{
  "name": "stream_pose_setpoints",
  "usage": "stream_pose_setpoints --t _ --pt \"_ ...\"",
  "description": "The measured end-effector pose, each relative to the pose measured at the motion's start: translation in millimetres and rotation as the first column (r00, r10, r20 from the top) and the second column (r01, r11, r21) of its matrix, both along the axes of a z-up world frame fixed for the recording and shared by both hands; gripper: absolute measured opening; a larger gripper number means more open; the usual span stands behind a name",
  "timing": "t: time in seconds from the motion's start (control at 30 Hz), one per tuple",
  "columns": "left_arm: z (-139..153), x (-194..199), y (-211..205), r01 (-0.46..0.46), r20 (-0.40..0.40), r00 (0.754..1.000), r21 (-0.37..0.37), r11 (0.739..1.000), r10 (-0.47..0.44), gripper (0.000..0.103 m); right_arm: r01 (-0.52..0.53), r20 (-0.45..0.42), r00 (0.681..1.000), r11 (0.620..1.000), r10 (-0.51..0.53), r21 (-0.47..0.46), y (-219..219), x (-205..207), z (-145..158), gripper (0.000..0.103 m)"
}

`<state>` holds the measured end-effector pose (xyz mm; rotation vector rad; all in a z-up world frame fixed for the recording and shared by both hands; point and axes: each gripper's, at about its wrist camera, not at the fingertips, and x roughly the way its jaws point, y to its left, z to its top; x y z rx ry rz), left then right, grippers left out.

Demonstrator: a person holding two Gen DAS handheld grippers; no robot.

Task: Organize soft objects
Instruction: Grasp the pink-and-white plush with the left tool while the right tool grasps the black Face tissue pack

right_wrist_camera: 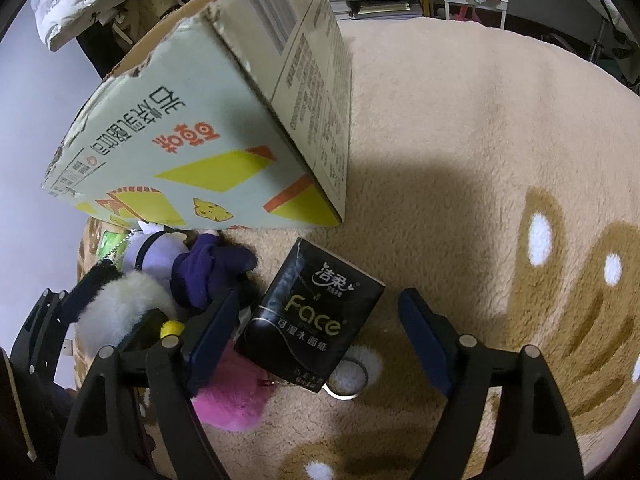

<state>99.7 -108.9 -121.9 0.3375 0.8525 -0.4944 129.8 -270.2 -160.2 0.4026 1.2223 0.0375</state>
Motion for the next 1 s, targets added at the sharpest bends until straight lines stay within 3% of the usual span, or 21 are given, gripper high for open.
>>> stream_pose_setpoints --t 0.17,0.23,0.3,0.63,0.9,1.0 --pt "-1.0 0.7 0.0 -0.008 -0.001 1.0 0.007 1.0 0.008 0.043 -0.009 -0.004 1.0 1.0 0.009 -0.012 2.0 3.7 -1.7 0.086" --pt "-0.2 1.3 1.9 -0.012 -0.007 1.0 -0.004 1.0 0.012 0.042 -0.014 -0.002 1.0 1.0 0.014 -0.017 3.0 4.7 -1.7 0.075" --pt "1.1 2.0 3.5 -0.019 -0.015 1.0 -0.012 1.0 0.019 0.042 -0.027 -0.002 1.0 0.999 0.027 -0.025 5.1 5.5 -1.5 0.07" --pt "16.3 -0.8 16.3 -0.06 -0.001 0.998 -0.069 0.996 0.06 0.037 -0.06 0.041 0.997 0.997 0.062 -0.049 15.4 4.6 4.9 0.066" --pt "22.7 0.9 24.0 -0.074 -0.028 0.997 -0.114 0.991 0.071 0.036 -0.031 0.096 0.995 0.997 0.038 -0.075 12.8 -0.9 17.2 0.065" --pt "27.9 -2.7 26.6 -0.08 -0.003 0.997 -0.113 0.99 0.08 0.036 -0.023 0.126 0.991 0.997 0.032 -0.077 11.4 -6.0 24.6 0.064"
